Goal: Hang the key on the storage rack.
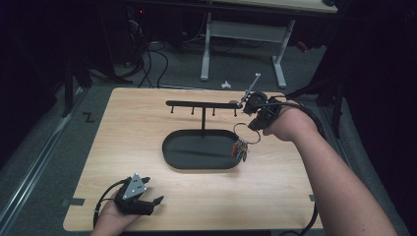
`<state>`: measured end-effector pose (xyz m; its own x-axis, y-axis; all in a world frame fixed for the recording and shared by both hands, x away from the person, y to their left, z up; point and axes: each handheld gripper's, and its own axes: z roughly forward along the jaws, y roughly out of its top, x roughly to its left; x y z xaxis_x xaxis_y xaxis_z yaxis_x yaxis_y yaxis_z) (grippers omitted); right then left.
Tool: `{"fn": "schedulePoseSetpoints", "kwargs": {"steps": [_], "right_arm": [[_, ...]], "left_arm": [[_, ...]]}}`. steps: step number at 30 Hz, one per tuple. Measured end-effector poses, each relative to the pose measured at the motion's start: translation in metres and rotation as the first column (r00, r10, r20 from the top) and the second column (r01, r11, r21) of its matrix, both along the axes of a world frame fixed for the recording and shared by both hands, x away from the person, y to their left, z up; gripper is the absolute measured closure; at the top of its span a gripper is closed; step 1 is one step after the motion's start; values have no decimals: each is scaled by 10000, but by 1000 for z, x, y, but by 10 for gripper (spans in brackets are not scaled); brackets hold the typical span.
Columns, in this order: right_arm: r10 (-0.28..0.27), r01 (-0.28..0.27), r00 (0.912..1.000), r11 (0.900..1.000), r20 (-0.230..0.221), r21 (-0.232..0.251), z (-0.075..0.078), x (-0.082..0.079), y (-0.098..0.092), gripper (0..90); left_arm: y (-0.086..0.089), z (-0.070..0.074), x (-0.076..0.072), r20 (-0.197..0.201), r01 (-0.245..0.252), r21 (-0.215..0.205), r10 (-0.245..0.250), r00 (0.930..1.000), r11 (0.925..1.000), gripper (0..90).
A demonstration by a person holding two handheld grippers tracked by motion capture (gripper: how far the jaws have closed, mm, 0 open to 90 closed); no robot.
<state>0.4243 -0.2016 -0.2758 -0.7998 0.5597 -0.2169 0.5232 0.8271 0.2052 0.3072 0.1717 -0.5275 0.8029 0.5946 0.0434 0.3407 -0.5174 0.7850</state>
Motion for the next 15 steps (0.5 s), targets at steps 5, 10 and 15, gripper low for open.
{"fn": "schedulePoseSetpoints", "kwargs": {"steps": [5,10,15], "right_arm": [[-43,43,10000,10000,44,19,2,8,5,879],[-144,144,9999,9999,-21,5,-2,24,10,879],[-213,213,9998,9998,0,1,-5,33,12,879]], "left_arm": [[1,0,0,13,-15,6,15,10000,10000,191],[2,0,1,-31,-35,3,35,10000,10000,191],[2,-1,1,-49,-14,39,14,10000,10000,191]]}}
